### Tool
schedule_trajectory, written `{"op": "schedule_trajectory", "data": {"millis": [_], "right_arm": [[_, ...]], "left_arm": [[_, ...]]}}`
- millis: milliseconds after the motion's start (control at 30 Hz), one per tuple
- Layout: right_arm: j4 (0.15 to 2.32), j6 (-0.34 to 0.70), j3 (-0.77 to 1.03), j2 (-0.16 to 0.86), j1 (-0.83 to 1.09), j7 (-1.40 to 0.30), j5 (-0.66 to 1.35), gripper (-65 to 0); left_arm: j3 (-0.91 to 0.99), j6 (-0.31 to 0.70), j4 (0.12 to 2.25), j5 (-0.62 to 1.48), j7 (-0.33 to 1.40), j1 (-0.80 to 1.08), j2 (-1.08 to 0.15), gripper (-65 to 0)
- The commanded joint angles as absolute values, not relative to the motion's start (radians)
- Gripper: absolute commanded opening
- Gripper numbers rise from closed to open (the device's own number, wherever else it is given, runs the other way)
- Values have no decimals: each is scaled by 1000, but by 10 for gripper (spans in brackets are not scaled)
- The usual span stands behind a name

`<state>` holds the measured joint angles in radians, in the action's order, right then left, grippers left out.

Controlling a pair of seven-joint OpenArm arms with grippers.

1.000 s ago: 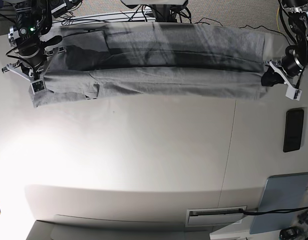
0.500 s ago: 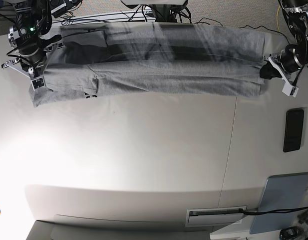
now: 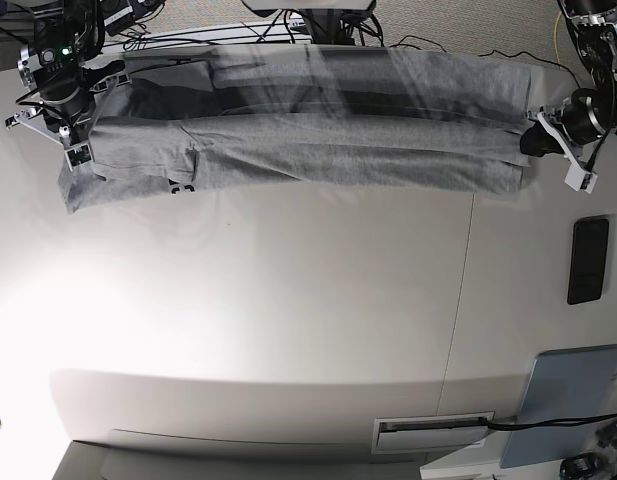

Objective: Fold the T-shirt properly
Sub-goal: 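Lower the hem onto the folded strip and open both grippers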

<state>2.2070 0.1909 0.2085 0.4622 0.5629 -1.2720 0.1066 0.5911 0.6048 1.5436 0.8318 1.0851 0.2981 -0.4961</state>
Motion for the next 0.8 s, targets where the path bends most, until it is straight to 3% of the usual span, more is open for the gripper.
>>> {"op": "schedule_trajectory", "data": {"millis": [0, 267, 433, 633, 667, 767], "right_arm": [[2225, 186, 217, 476, 566, -1275, 89, -650], [2225, 282, 217, 446, 566, -1270, 87, -650], [2225, 284, 217, 440, 569, -1251, 89, -433], [2225, 283, 217, 441, 568, -1248, 88, -418], [2225, 283, 217, 441, 568, -1246, 88, -418], [2225, 283, 217, 441, 568, -1232, 88, -418]], "left_arm": [[603, 604, 1559, 838, 1082, 291, -519, -650], [603, 604, 1559, 838, 1082, 291, -519, -650], [603, 604, 1559, 838, 1085, 291, -519, -650], [603, 604, 1559, 838, 1085, 291, -519, -650], [603, 604, 1559, 838, 1085, 291, -519, -625], [603, 604, 1559, 838, 1084, 291, -519, -445]]}}
